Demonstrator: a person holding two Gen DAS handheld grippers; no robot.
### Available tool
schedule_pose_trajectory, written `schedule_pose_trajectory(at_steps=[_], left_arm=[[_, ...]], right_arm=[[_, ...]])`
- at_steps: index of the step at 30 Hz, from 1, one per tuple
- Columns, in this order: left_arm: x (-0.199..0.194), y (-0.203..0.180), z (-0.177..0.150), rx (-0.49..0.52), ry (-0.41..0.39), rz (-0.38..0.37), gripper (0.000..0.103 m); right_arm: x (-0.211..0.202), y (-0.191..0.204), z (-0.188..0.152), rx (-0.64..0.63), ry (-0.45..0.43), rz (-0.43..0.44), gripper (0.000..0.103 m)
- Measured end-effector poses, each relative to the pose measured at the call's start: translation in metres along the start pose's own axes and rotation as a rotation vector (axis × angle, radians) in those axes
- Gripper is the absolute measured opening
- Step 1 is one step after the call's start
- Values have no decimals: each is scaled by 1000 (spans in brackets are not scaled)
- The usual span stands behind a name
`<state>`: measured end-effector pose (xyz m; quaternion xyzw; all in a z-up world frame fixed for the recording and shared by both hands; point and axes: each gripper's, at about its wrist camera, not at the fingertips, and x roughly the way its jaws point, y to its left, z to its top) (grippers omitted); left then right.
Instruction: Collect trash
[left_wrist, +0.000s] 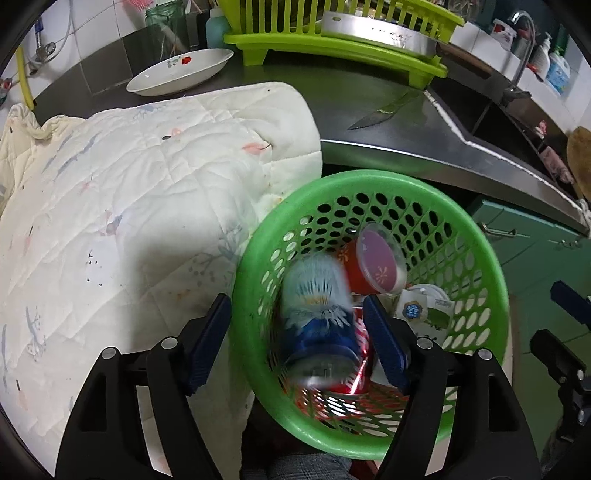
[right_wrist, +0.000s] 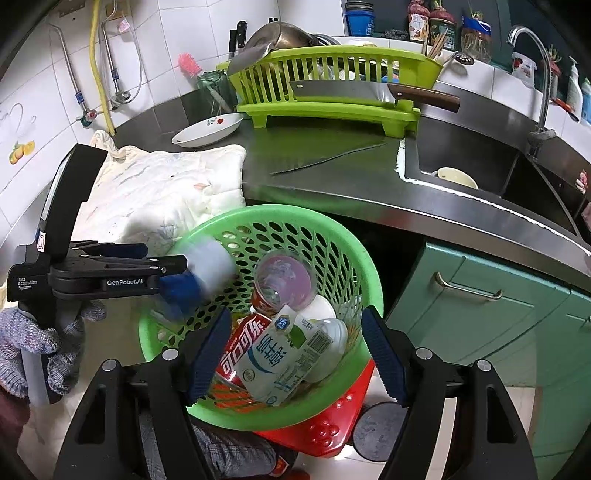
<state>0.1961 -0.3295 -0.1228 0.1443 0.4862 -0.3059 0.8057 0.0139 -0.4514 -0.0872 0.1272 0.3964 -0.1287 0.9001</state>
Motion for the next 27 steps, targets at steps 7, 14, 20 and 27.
schedule_pose_trajectory(at_steps=[7, 14, 20, 27], left_arm=[[-24, 5, -3, -7, -39, -8, 74], [-66, 14, -13, -1, -119, 7, 79], [-94, 33, -28, -31, -164, 33, 83], [-122, 64, -49, -78, -200, 122, 89]], right_arm=[[-8, 10, 1, -8, -12, 3, 71], [-22, 33, 1, -28, -33, 9, 77], [-31, 58, -2, -50, -46, 31, 81], [-39, 83, -5, -57, -49, 57, 85]])
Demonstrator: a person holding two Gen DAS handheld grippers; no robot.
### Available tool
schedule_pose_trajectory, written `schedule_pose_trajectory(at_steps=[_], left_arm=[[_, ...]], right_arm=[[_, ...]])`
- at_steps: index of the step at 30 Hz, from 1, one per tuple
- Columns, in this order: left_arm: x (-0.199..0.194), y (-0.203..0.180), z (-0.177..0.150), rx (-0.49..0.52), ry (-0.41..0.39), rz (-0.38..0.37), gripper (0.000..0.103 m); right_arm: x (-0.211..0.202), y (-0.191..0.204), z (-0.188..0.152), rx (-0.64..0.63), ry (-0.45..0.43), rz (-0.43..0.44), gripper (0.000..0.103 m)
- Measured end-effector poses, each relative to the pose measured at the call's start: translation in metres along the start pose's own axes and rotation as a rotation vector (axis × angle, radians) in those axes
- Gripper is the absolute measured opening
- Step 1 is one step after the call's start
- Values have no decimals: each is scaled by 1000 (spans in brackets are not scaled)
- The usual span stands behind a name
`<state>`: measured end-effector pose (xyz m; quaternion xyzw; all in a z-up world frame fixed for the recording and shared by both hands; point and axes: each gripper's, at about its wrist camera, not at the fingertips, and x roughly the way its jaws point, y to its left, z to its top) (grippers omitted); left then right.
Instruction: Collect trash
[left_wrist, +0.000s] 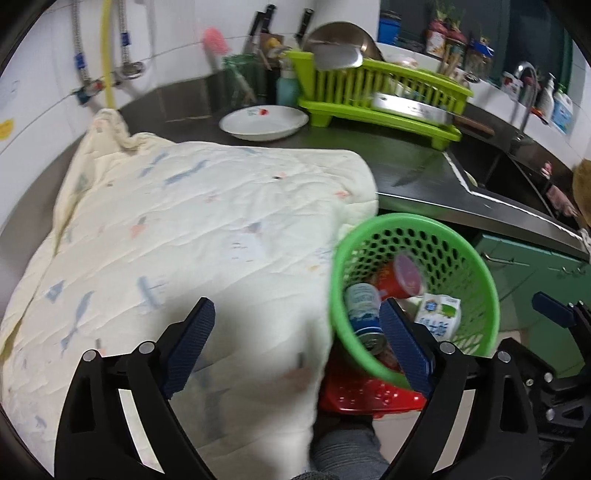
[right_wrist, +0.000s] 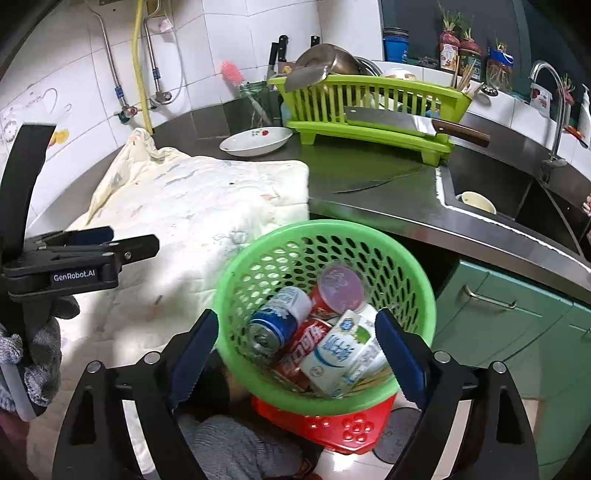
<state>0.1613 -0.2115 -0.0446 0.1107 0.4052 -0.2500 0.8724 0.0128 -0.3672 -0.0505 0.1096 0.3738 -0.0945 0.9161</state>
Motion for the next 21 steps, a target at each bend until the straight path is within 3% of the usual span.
schedule_pose_trajectory(at_steps=[12, 21], left_arm=[[-57, 48, -24, -44, -103, 122, 93], [-88, 82, -48, -136, -152, 152, 97]], right_arm=[[-17, 39, 2, -56, -40, -29, 88], [-28, 67, -1, -88, -60, -24, 89]])
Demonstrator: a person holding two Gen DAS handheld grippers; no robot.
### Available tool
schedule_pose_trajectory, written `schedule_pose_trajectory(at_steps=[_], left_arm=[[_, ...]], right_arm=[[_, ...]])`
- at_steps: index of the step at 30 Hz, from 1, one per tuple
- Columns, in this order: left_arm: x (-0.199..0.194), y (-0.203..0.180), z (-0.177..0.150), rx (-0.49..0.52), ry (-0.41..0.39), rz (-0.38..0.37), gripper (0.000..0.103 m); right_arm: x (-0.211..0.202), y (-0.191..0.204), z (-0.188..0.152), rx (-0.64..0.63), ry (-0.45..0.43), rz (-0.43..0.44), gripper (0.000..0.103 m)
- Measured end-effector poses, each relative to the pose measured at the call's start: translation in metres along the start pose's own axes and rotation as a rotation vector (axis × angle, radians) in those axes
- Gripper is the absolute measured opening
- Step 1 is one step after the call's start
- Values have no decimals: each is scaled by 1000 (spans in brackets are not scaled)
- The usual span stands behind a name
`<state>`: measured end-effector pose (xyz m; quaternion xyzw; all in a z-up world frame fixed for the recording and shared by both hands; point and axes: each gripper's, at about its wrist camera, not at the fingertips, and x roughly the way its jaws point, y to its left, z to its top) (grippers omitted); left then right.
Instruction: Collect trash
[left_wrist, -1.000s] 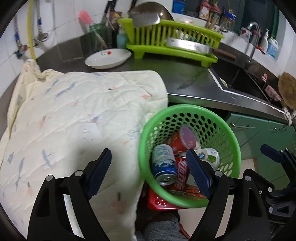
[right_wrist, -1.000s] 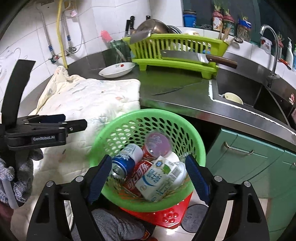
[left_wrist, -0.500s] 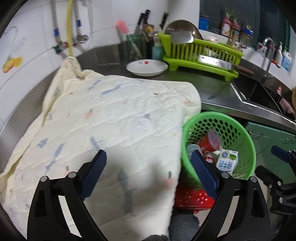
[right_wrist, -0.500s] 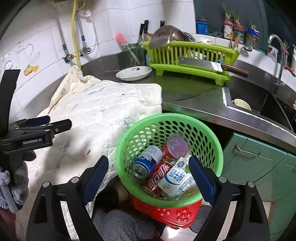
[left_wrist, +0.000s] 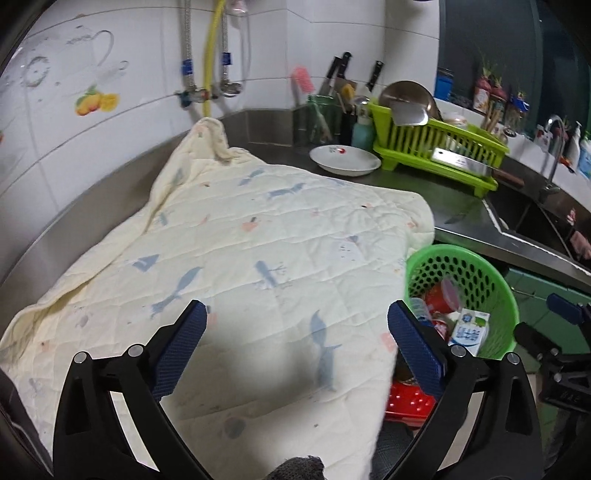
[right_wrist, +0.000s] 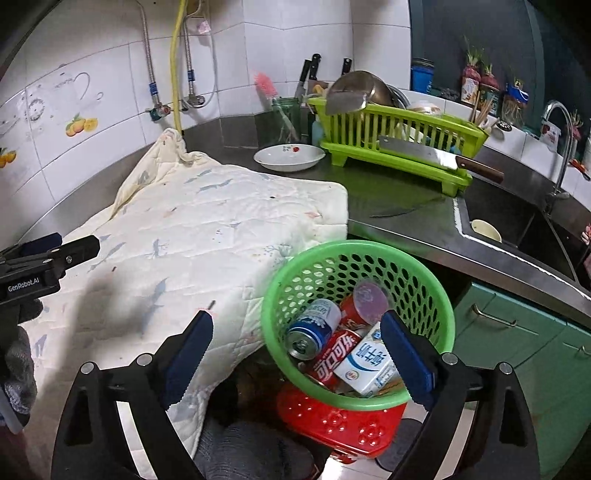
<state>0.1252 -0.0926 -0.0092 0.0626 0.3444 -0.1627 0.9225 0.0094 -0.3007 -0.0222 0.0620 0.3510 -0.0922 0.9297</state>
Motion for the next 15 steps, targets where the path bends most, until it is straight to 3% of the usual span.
schedule_pose_trajectory(at_steps=[7, 15], left_arm=[[-21, 8, -12, 21, -51, 76, 98], [-39, 21, -21, -6, -80, 93, 98]], right_arm=[[-10, 17, 2, -29, -33, -20, 90], [-19, 30, 5, -36, -56, -10, 91]])
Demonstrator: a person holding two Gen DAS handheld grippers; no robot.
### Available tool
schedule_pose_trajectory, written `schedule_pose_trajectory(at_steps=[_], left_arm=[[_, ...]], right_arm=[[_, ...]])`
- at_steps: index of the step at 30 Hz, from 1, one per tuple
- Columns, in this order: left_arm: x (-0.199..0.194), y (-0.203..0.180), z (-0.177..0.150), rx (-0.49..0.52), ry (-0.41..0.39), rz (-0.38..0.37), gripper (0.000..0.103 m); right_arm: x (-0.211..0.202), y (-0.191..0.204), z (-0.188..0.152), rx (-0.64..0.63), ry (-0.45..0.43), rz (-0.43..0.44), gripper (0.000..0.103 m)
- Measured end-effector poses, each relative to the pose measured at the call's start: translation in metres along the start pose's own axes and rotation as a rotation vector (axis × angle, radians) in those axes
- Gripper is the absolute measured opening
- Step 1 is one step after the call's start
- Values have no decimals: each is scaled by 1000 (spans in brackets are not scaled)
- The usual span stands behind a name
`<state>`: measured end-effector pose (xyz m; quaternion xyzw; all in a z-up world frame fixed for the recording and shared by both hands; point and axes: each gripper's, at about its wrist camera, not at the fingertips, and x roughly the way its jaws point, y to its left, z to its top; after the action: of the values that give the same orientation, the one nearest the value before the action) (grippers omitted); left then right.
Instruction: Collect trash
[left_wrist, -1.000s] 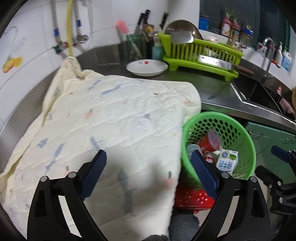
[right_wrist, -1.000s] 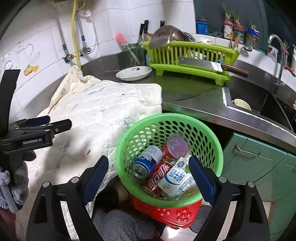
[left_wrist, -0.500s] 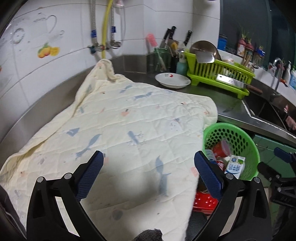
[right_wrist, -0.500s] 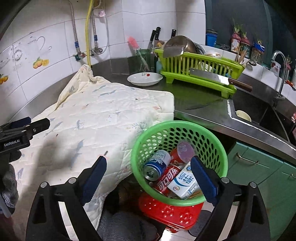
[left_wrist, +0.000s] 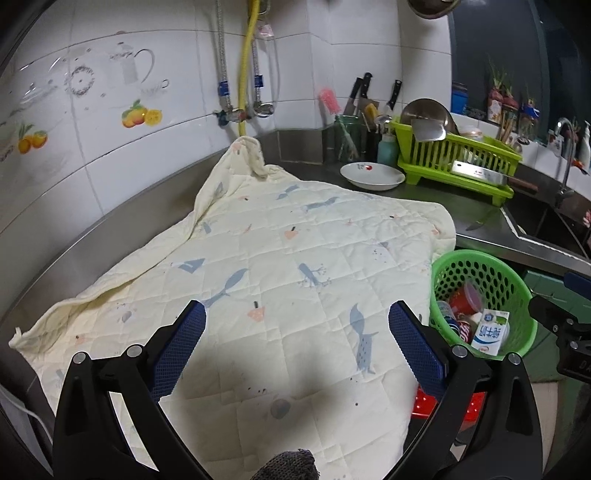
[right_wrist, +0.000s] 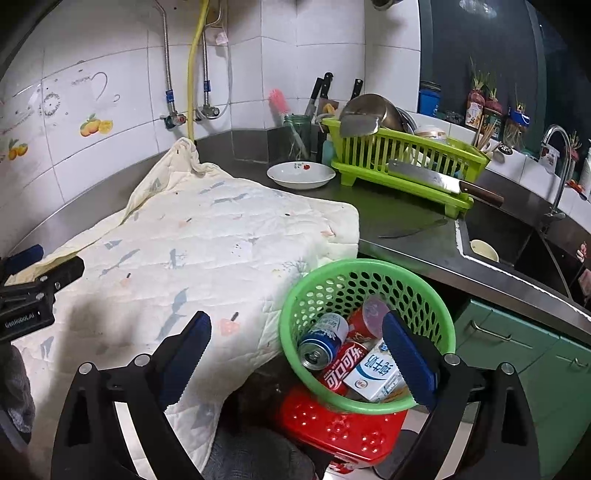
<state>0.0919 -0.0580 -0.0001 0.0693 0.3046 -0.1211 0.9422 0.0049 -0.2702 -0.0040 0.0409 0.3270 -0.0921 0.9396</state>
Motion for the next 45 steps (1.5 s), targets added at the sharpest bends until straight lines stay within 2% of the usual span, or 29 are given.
schedule_pose_trajectory(at_steps=[9, 13, 17, 28, 45], left_arm=[[-7, 26, -10, -82, 0, 23, 98], [-15, 33, -14, -106, -34, 45, 98], [-23, 34, -17, -107, -58, 70, 98], [-33, 31, -22, -120, -65, 57, 98], [-41, 26, -23, -119, -70, 68, 98]], right_arm=[[-9, 10, 0, -10, -27, -17, 91], [-15, 12, 0, -8, -48, -12, 91], [-22, 18, -2, -23, -84, -40, 92], [-39, 24, -7, -24, -133, -46, 92], [-46, 22, -7, -7, -143, -47, 93]])
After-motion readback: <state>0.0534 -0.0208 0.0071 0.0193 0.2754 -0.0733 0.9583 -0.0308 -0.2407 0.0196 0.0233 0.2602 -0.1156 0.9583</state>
